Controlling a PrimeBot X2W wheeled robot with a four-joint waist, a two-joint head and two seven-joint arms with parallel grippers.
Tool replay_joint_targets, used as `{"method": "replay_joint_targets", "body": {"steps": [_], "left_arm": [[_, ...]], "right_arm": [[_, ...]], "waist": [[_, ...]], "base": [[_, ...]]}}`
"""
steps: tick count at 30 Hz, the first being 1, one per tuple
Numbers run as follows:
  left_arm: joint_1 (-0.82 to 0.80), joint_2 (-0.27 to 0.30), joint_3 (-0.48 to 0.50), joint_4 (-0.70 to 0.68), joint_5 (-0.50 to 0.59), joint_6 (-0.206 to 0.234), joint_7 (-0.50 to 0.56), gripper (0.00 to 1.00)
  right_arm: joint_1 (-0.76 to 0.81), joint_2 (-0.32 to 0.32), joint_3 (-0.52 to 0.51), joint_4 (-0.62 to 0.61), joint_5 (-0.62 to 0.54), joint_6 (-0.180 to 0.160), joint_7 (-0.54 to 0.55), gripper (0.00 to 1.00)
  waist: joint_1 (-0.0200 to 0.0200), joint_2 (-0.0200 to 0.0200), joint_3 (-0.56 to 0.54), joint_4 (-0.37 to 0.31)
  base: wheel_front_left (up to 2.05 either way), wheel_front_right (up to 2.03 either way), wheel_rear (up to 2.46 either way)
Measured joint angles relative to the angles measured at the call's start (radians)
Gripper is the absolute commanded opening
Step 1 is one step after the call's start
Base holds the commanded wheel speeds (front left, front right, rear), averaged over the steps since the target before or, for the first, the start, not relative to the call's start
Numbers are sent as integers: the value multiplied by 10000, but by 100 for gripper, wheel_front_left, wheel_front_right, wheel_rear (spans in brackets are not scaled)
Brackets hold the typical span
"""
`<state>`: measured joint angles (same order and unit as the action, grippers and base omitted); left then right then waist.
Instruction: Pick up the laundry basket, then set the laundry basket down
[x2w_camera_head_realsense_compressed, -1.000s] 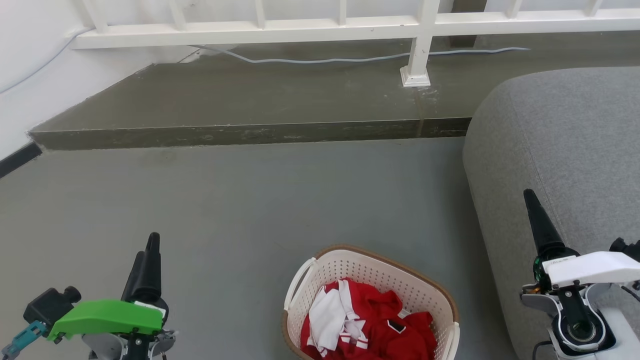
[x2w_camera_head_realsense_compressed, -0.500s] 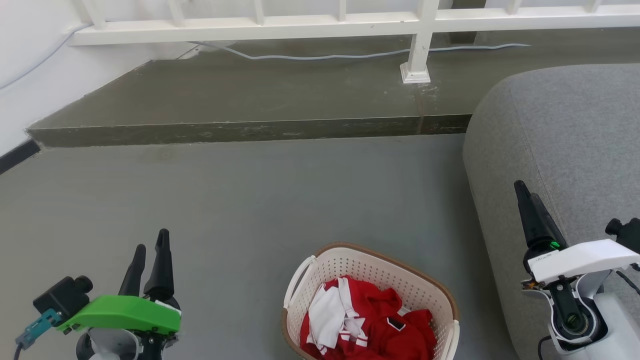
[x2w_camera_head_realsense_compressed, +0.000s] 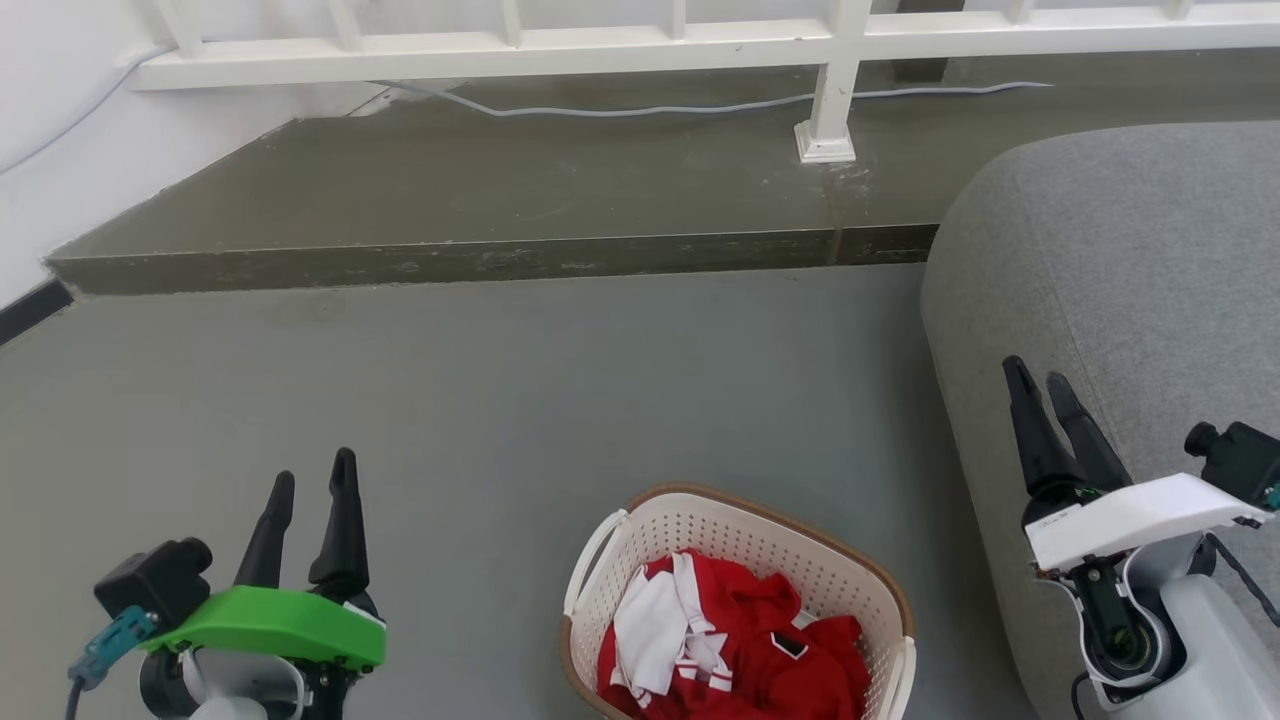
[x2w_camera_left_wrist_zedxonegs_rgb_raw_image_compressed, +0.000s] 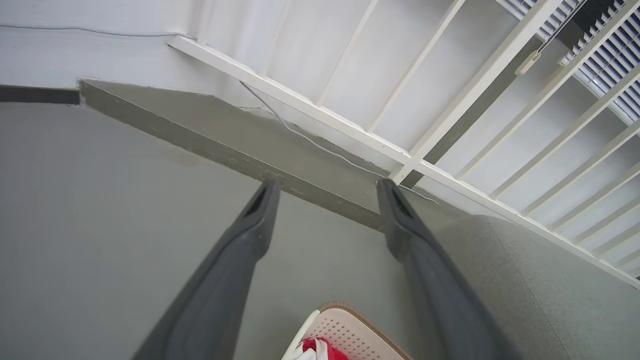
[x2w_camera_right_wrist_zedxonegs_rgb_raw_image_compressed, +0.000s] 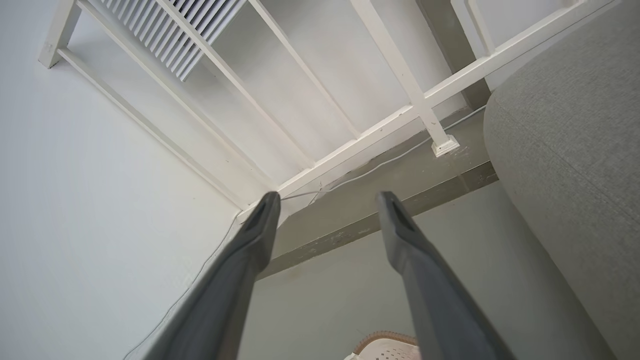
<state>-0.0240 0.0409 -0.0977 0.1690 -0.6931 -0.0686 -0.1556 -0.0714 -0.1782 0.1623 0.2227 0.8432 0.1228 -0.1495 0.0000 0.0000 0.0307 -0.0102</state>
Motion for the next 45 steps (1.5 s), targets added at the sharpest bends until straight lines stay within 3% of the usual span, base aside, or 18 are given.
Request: {"method": "replay_joint_targets", "body": {"steps": [28, 45], "left_arm": [[-22, 0, -545, -748, 2903, 263, -936, 100], [-25, 0, -631, -792, 2945, 372, -961, 100]], "right_arm": [[-129, 36, 525, -21, -3266, 4, -943, 100], [-223, 176, 433, -4, -3536, 4, -997, 100]], "waist": [[0, 0, -14, -228], [0, 0, 51, -247]], "base": [[0, 0, 0], [0, 0, 0]]}}
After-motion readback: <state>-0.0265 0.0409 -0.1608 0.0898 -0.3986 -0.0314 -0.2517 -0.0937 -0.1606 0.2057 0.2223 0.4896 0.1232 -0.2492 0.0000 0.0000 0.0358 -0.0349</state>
